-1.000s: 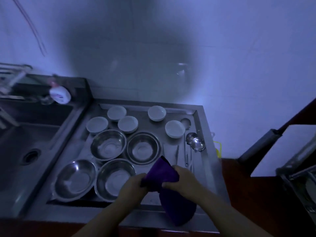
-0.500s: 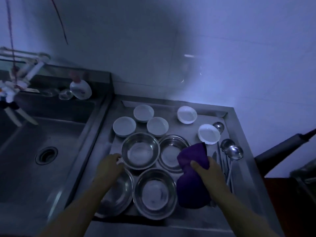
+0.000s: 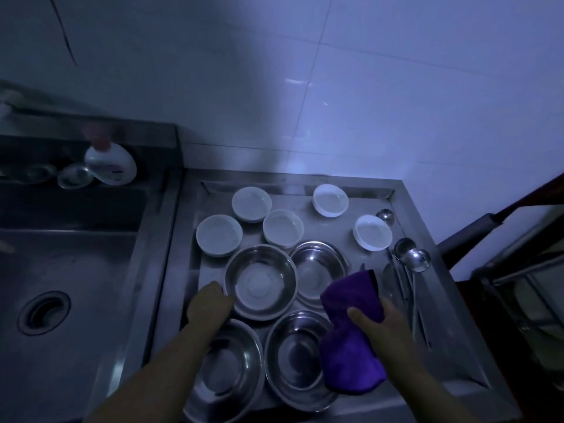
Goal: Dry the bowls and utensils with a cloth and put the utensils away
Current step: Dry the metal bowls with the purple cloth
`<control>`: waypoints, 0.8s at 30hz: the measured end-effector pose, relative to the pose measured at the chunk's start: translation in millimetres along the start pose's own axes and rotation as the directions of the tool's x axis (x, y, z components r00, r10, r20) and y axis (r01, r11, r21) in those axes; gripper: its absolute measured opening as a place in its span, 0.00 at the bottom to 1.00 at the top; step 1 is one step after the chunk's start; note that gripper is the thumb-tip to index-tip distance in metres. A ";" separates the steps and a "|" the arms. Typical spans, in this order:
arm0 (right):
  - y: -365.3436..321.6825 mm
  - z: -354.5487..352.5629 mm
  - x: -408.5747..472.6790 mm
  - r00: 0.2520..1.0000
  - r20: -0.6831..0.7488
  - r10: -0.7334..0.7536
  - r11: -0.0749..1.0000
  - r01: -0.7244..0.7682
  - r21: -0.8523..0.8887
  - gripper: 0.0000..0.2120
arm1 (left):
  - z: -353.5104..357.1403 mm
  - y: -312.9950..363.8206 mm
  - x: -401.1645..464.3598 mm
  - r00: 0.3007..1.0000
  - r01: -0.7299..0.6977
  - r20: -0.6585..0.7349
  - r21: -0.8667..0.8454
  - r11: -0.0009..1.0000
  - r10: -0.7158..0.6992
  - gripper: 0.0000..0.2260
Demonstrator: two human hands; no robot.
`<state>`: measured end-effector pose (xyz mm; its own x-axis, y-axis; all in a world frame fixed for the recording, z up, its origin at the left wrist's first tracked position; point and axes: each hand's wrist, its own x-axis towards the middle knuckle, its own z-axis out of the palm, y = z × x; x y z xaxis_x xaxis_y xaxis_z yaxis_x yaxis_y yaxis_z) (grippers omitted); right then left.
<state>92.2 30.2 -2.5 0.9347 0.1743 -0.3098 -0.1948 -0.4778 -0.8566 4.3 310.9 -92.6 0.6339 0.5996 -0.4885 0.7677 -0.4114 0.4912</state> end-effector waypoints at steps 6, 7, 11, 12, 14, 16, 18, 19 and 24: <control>-3.0 6.9 -6.3 1.000 -0.006 -0.028 0.999 0.028 -0.028 0.09 | -14.4 3.6 -10.7 0.998 -0.028 -0.059 -0.170 0.985 0.018 0.11; -4.6 9.3 -7.0 0.999 0.003 -0.035 0.999 0.035 -0.031 0.09 | -19.5 3.2 -14.7 0.995 -0.052 -0.095 -0.198 0.979 0.034 0.12; -17.4 17.9 -10.2 0.995 0.058 -0.087 0.996 0.088 -0.028 0.08 | -44.6 4.1 -38.4 0.973 -0.136 -0.223 -0.352 0.926 0.058 0.11; -22.6 19.5 -11.1 0.993 0.073 -0.096 0.995 0.099 -0.027 0.09 | -52.9 6.1 -45.9 0.967 -0.151 -0.248 -0.399 0.904 0.052 0.09; -36.1 21.0 -13.0 0.986 0.103 -0.128 0.991 0.131 -0.022 0.10 | -71.0 12.2 -60.9 0.954 -0.165 -0.299 -0.438 0.884 0.029 0.05; -49.7 22.0 -14.8 0.979 0.115 -0.171 0.985 0.171 0.004 0.09 | -87.0 19.0 -73.1 0.927 -0.206 -0.372 -0.402 0.892 0.047 0.06; -63.9 21.3 -17.0 0.970 0.113 -0.217 0.976 0.213 0.044 0.08 | -101.1 29.9 -88.4 0.882 -0.277 -0.466 -0.384 0.881 0.074 0.04; -70.9 20.5 -17.6 0.965 0.105 -0.239 0.971 0.234 0.055 0.07 | -106.7 36.2 -96.4 0.858 -0.315 -0.507 -0.393 0.864 0.082 0.03; -108.5 13.5 -20.3 0.943 -0.032 -0.330 0.935 0.331 0.129 0.08 | -129.7 66.8 -138.6 0.721 -0.473 -0.676 -0.317 0.822 0.153 0.08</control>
<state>90.3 90.1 91.2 0.9556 0.2945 0.0035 0.0890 -0.2774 -0.9566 -44.4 289.4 101.5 0.5112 0.8332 0.2109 0.3019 -0.4038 0.8636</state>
